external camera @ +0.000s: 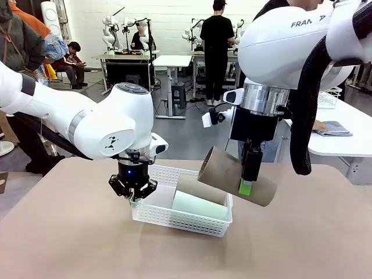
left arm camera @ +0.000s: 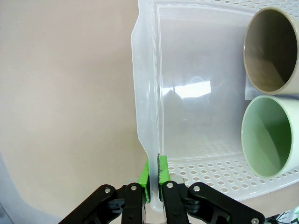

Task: Clean and organize the cups into the basket.
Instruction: Pick up the Reusable plastic cup from the right side of the table and stack it inside the Organizing basket in the center of the table.

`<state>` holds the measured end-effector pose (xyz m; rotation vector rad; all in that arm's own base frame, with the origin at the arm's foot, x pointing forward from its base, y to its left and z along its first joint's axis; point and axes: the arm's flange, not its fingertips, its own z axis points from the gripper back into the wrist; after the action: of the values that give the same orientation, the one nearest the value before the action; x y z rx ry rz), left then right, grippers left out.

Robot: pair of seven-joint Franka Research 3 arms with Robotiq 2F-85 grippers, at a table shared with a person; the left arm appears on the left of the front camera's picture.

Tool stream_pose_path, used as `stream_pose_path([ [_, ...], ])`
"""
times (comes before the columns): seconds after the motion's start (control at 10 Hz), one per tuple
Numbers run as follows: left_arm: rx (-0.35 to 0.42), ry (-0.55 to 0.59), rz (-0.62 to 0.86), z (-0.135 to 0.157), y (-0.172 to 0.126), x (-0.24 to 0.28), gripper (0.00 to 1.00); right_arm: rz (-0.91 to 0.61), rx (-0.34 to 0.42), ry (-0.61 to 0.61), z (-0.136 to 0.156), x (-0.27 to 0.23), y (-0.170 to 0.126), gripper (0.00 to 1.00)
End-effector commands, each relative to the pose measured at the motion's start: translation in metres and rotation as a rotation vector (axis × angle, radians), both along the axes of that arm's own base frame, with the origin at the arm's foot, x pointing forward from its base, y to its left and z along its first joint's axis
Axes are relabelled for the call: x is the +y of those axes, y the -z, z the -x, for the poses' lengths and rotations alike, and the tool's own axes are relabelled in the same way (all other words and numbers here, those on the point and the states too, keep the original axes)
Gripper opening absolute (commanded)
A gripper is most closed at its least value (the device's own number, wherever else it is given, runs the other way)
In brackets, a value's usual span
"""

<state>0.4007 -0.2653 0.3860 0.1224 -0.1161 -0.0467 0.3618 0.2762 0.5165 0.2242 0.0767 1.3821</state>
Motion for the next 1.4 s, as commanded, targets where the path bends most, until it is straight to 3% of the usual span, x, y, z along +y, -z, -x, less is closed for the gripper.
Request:
stream_pose_path([
  [0.0,-0.010,0.004,-0.005,0.000,-0.001,0.002,0.00,-0.005,0.021,-0.013,0.007,-0.004,-0.004,0.84],
  [0.4,-0.010,0.004,-0.005,0.000,-0.001,0.002,0.00,-0.004,0.016,-0.008,0.003,-0.002,-0.003,0.84],
  [0.5,-0.010,0.004,-0.005,0.000,-0.001,0.002,0.00,0.090,-0.118,0.036,0.002,0.018,-0.004,0.84],
  [0.7,-0.010,0.004,-0.005,0.000,-0.001,0.002,0.00,0.139,-0.257,0.004,-0.011,0.051,0.009,0.84],
  [1.0,-0.010,0.004,-0.005,0.000,-0.001,0.002,0.00,0.162,-0.274,-0.068,-0.032,0.063,0.033,0.84],
  [1.3,-0.010,0.004,-0.005,0.000,-0.001,0.002,0.00,0.022,-0.275,-0.193,-0.045,0.062,0.043,0.84],
])
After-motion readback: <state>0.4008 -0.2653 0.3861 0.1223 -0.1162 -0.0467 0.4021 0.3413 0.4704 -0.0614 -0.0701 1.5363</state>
